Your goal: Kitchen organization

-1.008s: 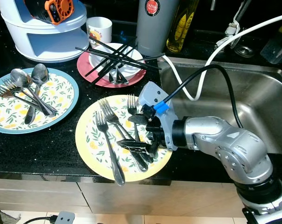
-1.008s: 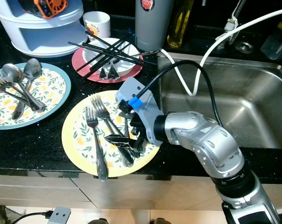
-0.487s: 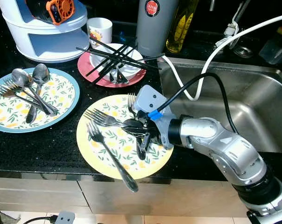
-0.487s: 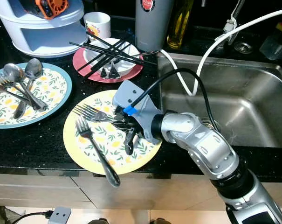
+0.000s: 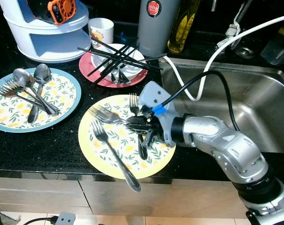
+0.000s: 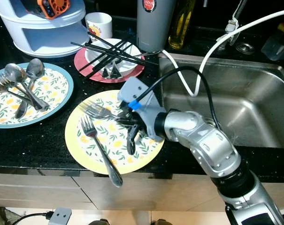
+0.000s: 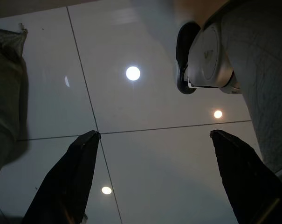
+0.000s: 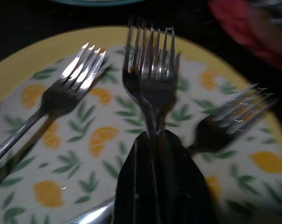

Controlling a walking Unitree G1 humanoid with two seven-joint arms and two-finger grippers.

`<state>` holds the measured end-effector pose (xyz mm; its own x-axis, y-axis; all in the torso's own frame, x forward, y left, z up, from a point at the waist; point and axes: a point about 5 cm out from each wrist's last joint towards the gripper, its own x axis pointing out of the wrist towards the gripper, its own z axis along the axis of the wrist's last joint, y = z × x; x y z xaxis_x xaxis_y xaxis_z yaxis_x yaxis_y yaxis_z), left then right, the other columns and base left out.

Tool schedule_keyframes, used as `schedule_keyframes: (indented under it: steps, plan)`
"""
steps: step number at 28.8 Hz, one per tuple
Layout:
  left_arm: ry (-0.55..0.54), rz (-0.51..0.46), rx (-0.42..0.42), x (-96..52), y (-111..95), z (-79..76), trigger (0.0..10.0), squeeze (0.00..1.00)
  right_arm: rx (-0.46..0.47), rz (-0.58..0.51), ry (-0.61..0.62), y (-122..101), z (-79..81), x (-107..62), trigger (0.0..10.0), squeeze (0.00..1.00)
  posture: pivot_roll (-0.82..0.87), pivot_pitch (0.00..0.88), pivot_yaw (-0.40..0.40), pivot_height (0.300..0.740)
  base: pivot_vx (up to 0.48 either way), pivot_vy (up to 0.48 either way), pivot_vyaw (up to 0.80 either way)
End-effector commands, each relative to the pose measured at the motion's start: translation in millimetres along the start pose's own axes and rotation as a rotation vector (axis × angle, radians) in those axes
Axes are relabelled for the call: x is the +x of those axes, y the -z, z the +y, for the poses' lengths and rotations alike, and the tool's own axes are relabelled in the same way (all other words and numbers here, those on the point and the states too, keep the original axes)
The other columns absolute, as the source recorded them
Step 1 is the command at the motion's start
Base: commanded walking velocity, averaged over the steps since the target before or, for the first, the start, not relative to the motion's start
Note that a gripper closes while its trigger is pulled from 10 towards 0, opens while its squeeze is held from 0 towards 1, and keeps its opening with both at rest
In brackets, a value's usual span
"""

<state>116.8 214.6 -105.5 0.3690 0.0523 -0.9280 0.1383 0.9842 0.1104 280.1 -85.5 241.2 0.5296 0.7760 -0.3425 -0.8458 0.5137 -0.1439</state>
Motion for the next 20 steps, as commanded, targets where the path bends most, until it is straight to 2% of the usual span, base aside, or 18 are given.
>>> schedule_keyframes:
  steps: [1, 7, 14, 15, 20]
  plan:
    - [0.029, 0.038, 0.011, -0.4, 11, -8.3, 10.0, 0.0, 0.04, 0.002, 0.003, 4, -4.0, -2.2, 0.0, 0.0, 0.05, 0.121, -0.09, 0.74, 0.0, 0.0, 0.0]
    - [0.028, 0.039, 0.012, -0.4, 10, -7.2, 10.0, 0.0, 0.042, -0.046, 0.028, -2, -12.3, -8.9, 0.0, 0.0, 0.05, 0.122, -0.088, 0.74, 0.0, 0.0, 0.0]
    - [0.027, 0.039, 0.012, -0.4, 10, -7.2, 10.0, 0.0, 0.054, -0.082, 0.014, -4, -13.5, -13.4, 0.0, 0.0, 0.05, 0.122, -0.086, 0.74, 0.0, 0.0, 0.0]
    - [0.027, 0.039, 0.013, -0.4, 10, -7.4, 10.0, 0.0, 0.065, -0.133, -0.014, -10, -12.6, -17.2, 0.0, 0.0, 0.05, 0.122, -0.083, 0.74, 0.0, 0.0, 0.0]
    - [0.027, 0.039, 0.014, -0.3, 10, -7.4, 10.0, 0.0, 0.075, -0.246, -0.096, -21, -8.1, -27.6, 0.0, 0.0, 0.05, 0.122, -0.082, 0.74, 0.0, 0.0, 0.0]
